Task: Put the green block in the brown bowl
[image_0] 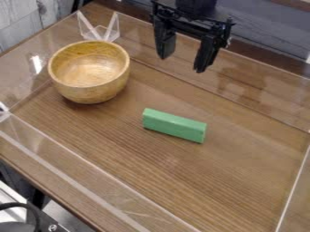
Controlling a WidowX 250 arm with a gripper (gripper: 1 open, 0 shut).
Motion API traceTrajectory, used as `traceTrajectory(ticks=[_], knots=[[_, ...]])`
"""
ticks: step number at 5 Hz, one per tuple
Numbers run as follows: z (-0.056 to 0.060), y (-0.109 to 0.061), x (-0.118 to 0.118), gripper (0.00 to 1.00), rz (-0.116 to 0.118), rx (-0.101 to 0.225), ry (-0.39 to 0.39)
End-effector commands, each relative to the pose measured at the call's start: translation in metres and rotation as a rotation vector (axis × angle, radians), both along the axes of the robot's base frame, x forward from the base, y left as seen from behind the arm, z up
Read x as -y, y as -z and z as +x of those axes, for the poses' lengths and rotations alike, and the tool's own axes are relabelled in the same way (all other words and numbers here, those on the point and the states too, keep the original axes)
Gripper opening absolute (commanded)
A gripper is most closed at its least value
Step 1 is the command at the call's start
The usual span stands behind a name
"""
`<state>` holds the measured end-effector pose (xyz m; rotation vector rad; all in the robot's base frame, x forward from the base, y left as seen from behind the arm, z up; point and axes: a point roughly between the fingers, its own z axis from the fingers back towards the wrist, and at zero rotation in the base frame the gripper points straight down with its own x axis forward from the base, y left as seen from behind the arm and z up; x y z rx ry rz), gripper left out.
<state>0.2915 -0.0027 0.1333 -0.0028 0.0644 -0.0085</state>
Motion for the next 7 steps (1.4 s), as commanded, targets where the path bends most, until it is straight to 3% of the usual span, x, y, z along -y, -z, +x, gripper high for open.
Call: traceTrajectory(ticks=[1, 2, 4, 7], knots=[[-0.007, 0.015, 0.003, 1.00, -0.007, -0.008, 0.092], [-0.020, 0.041, 0.012, 1.00, -0.018, -0.023, 0.217], [-0.024, 0.071, 0.021, 1.00, -0.014, 0.030, 0.282], [-0.022, 0.098, 0.013, 1.00, -0.015, 0.058, 0.309]])
